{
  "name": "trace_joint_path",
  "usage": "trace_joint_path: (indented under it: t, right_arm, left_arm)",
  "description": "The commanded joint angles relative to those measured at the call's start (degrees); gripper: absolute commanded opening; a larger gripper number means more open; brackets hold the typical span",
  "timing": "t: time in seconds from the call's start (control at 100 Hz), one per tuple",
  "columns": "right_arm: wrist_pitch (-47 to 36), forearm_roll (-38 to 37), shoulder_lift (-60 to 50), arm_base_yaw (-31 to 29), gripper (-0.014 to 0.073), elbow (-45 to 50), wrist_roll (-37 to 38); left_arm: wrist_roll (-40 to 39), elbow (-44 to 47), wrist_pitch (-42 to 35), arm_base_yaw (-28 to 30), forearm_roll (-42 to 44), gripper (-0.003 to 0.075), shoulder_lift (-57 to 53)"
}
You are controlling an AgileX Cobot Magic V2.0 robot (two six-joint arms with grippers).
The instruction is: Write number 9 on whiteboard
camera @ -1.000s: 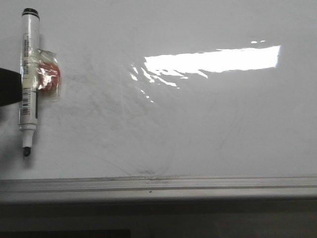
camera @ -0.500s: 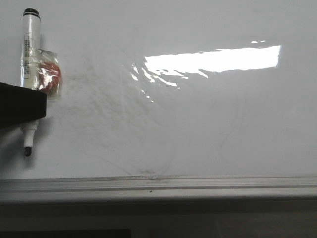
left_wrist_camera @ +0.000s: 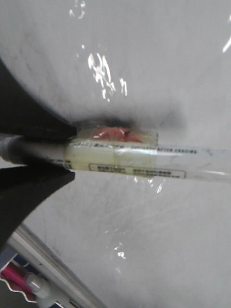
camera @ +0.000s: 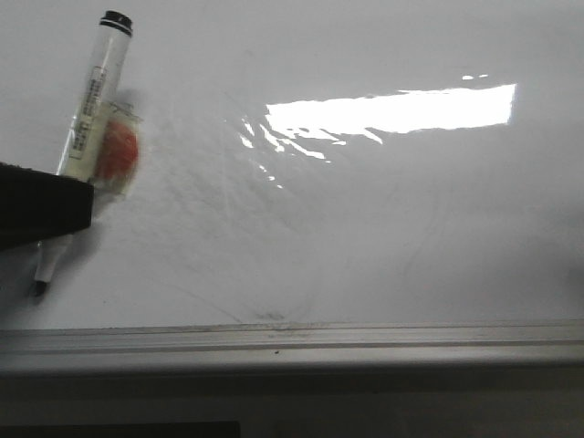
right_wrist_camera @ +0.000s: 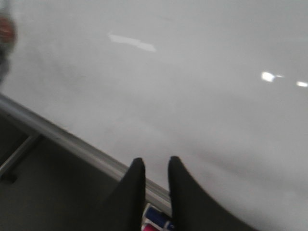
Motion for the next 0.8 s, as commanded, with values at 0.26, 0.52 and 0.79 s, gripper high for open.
trace_joint_path:
  t: [0.26,0.52,0.79]
  right_arm:
    - [-7.7,0.3,17.4,17.9,0.0344,-15.8,-3.6]
    - [-6.5,0.3,27.1,20.1,0.0344,-24.0,-3.6]
    - [-5.8,1.8,33.4,20.1,0.0317,-28.7,-3.6]
  left_arm:
    - [-0.7,-1.4,-12.6,-0.2,25.7,-0.0020,-0.2]
    - [-0.7,-1.4,-12.6,-0.2,26.1,-0.0020,-0.2]
    - [-0.7,-1.4,-12.5,-0.2,26.1,-0.0020,-0.2]
